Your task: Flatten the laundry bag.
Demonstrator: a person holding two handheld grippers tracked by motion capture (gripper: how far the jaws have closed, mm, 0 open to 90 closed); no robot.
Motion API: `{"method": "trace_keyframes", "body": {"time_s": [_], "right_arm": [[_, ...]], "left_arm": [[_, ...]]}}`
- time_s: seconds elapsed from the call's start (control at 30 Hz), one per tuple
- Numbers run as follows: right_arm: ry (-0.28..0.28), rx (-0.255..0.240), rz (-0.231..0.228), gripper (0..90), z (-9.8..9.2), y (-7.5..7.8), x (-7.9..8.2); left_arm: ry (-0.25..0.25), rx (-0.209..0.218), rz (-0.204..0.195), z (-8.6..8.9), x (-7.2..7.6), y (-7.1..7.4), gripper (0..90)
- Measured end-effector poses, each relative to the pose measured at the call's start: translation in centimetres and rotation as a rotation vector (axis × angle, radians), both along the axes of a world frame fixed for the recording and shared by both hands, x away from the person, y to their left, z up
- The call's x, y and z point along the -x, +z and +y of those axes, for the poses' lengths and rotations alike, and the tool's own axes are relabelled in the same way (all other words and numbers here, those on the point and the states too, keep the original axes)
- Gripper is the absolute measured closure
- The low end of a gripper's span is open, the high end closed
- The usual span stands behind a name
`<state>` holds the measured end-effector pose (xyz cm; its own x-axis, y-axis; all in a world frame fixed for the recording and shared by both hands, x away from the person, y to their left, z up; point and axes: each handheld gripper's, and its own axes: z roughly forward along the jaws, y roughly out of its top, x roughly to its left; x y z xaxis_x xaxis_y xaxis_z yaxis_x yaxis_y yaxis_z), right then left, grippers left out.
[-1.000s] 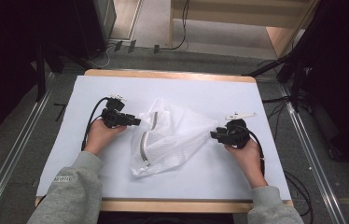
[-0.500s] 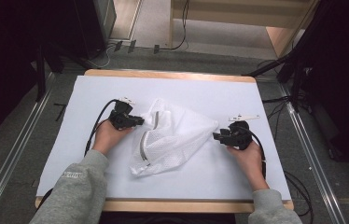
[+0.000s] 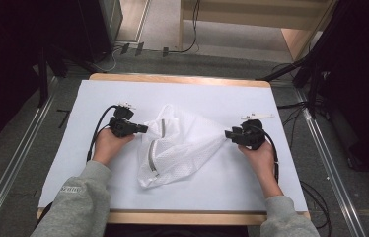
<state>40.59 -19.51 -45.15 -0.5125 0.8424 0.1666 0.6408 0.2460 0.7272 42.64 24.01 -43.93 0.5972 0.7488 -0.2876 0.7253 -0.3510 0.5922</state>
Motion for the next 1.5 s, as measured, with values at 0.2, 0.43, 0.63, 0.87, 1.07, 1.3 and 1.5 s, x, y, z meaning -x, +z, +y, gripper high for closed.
{"method": "trace_keyframes", "body": {"time_s": [0.2,0.43,0.63,0.87,1.07,1.3,1.5], "right_arm": [[0.011,-0.004,0.010,60.9,0.8,0.0,-1.6],[0.030,-0.009,0.041,60.4,1.8,-0.7,-4.0],[0.055,0.010,0.074,59.9,3.1,-1.7,-5.5],[0.083,0.045,0.053,71.5,4.3,-2.0,-5.7],[0.120,0.097,0.057,90.0,4.8,-1.8,-5.2],[0.064,0.098,0.048,90.0,3.5,-1.0,-5.3],[-0.006,0.057,0.053,90.0,0.6,-0.6,-5.3]], "left_arm": [[0.015,-0.001,0.004,1.7,1.9,0.7,90.0],[0.077,0.048,0.011,4.8,4.6,1.5,90.0],[0.096,0.046,0.020,6.5,6.6,1.6,90.0],[0.118,0.055,0.016,7.2,6.9,1.6,90.0],[0.139,0.067,0.014,7.6,6.7,1.6,90.0],[0.167,0.081,0.002,8.5,6.5,1.9,90.0],[0.217,0.096,0.007,10.0,6.1,1.7,90.0]]}}
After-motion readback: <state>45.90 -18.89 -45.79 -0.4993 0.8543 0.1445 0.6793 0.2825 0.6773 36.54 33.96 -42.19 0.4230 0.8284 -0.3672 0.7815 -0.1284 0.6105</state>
